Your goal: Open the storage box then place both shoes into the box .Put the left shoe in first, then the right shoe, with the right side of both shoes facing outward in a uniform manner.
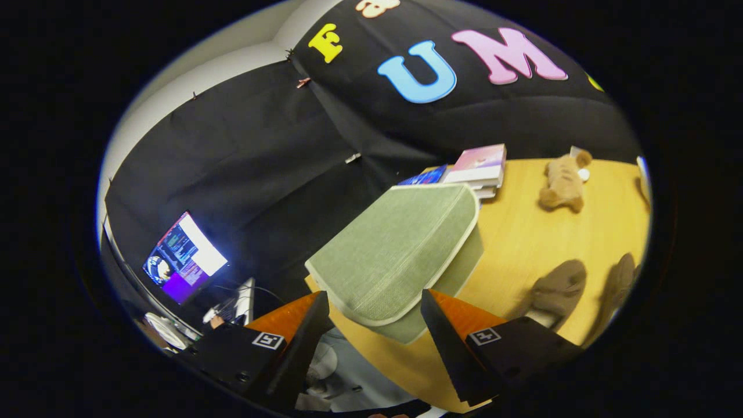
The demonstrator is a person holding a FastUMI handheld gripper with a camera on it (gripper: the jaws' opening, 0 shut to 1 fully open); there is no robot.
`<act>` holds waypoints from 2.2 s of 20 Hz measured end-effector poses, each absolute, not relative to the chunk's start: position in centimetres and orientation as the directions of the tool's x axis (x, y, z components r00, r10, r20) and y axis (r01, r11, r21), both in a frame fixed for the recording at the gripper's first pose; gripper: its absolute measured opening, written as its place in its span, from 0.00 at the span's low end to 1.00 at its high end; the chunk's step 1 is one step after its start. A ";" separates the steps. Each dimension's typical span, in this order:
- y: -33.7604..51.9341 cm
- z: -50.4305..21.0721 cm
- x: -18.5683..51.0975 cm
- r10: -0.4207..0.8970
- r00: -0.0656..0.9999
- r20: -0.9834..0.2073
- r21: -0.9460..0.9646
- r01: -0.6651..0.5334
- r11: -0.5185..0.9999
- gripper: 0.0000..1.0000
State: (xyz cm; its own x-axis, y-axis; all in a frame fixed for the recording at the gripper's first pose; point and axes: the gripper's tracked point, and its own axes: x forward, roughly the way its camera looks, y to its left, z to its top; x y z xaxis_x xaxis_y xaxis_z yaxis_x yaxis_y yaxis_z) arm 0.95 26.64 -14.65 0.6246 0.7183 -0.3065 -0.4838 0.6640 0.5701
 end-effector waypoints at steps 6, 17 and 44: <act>28.3 -17.2 2.5 0.791 0.541 -0.285 0.731 -0.411 0.544 0.99; 27.3 -17.3 6.1 0.819 0.555 -0.149 0.953 -0.142 0.269 0.98; 30.4 -11.3 6.9 0.881 0.468 -0.064 0.997 0.077 0.031 0.05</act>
State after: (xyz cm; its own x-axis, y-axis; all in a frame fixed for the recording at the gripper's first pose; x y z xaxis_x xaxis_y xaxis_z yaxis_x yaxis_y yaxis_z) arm 6.86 30.36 -11.34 0.4681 0.8813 -0.0640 0.0773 0.0313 0.9965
